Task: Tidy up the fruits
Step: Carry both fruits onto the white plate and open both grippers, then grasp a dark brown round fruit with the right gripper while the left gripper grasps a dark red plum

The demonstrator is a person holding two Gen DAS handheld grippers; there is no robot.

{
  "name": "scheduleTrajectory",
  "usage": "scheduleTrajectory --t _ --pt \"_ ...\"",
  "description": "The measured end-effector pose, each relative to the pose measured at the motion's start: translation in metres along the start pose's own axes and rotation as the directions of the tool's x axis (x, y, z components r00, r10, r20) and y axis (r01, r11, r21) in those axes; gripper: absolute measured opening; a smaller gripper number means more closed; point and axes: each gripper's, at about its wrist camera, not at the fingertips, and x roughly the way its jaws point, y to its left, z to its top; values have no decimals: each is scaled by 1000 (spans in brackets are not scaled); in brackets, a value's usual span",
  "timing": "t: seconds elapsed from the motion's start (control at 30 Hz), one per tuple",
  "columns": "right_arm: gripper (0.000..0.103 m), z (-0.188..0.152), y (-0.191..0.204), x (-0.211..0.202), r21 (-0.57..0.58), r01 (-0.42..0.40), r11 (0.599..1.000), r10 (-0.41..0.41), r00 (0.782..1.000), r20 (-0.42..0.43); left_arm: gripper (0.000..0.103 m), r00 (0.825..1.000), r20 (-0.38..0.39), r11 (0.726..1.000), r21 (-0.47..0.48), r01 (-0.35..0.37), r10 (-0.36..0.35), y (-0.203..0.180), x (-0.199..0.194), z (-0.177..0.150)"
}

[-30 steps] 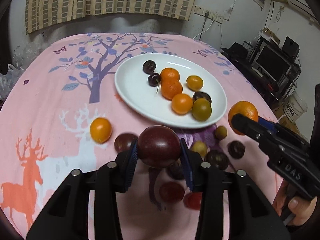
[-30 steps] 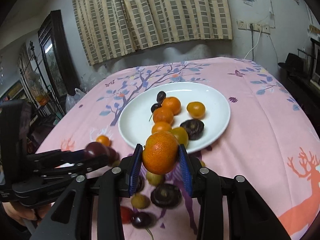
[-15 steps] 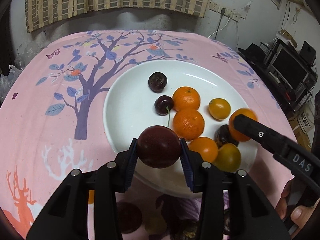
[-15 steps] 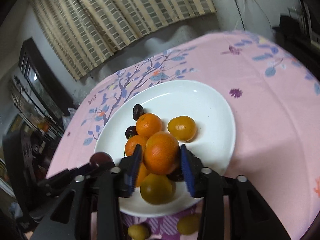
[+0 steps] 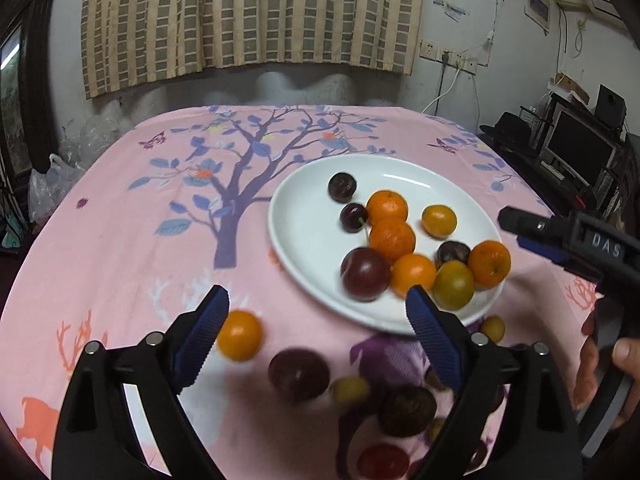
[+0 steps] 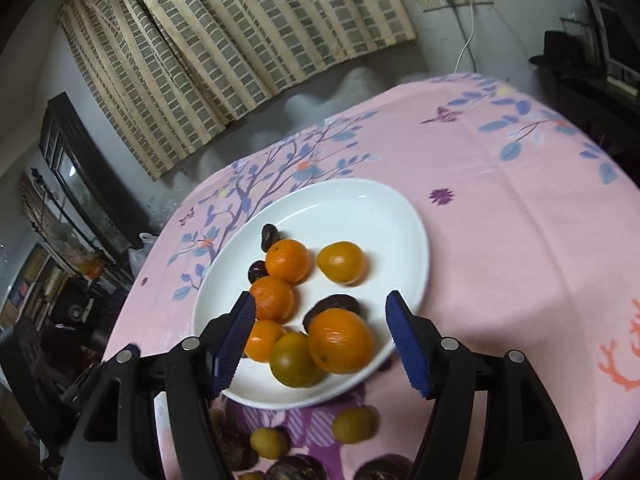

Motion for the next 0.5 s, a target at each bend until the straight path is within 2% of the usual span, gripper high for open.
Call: scheduleTrajectory --t 0.13,0.23,0.37,0.43,0.5 --pt "68 -8 -3 -14 -10 12 1000 -12 1000 4 88 1000 -11 1000 -29 0 0 15 -8 -14" --pt "68 -17 1 -29 -43 14 999 -14 1000 3 88 999 0 999 -23 -34 34 22 -15 -26" --pt "69 -39 9 -42 -151 120 981 -125 992 -28 89 998 8 998 -3 -66 66 29 -22 -40" --pt "69 -53 11 -45 -211 189 959 -204 977 -55 89 998 -8 998 -8 -60 60 32 -22 -45" --pt "69 -67 9 -45 -252 223 942 -250 965 -79 89 999 -24 999 -17 -46 45 34 -22 -48"
